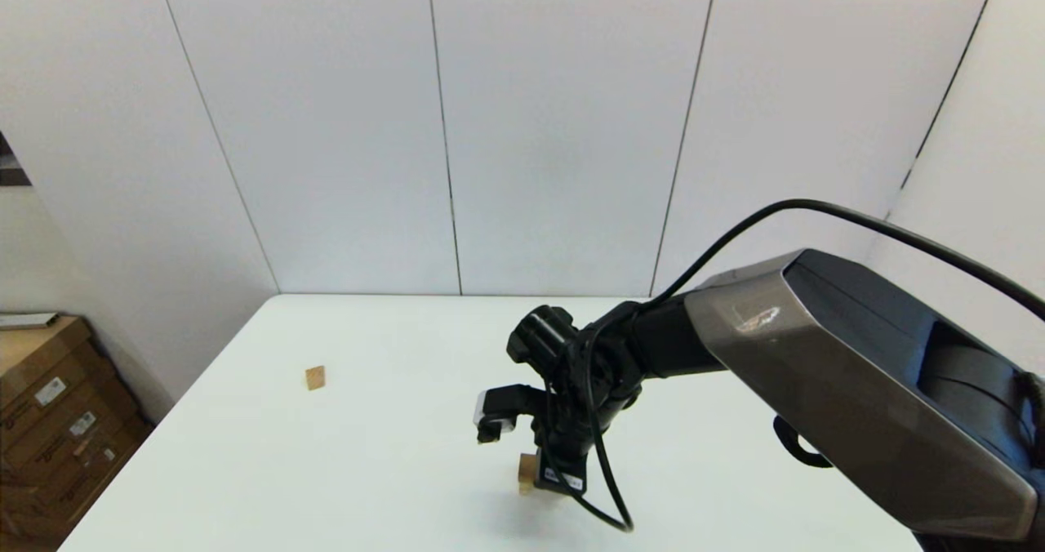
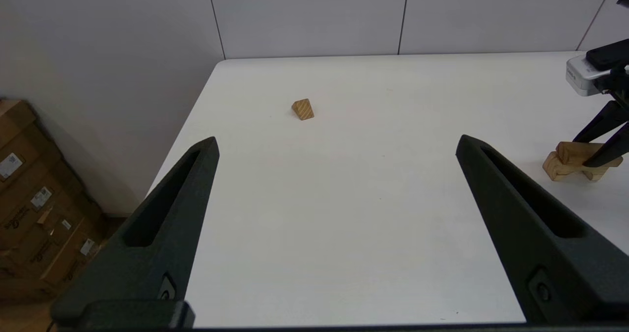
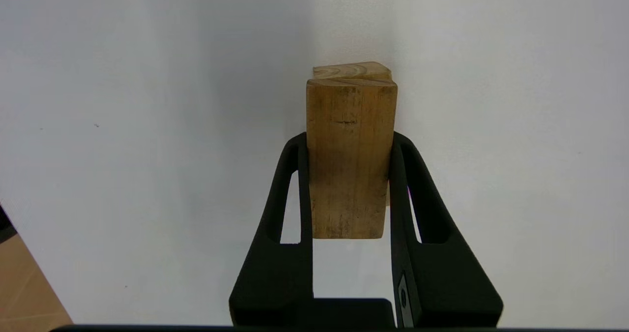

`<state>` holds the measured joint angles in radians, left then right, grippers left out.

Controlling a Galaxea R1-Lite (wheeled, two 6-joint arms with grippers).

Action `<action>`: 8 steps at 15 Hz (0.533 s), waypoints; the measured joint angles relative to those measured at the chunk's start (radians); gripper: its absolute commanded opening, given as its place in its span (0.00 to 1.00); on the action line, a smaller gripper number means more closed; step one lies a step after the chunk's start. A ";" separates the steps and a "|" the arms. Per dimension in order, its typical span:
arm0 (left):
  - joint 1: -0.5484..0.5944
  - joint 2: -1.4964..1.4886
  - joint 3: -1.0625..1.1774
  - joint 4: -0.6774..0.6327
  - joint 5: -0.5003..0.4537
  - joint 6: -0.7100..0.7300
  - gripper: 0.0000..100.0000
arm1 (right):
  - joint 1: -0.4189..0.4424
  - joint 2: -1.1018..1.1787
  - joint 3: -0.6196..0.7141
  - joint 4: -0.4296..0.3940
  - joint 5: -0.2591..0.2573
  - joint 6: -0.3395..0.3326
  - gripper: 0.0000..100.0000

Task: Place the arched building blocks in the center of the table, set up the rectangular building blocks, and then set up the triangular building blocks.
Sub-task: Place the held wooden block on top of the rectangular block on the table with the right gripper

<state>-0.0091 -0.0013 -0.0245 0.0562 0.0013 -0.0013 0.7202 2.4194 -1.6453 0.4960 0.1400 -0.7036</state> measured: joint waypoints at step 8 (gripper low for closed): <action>0.000 0.000 0.000 0.000 0.000 0.000 1.00 | -0.010 0.005 -0.006 0.001 0.002 0.001 1.00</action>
<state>-0.0091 -0.0013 -0.0245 0.0562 0.0009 -0.0017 0.7100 2.4245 -1.6515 0.4972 0.1417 -0.7023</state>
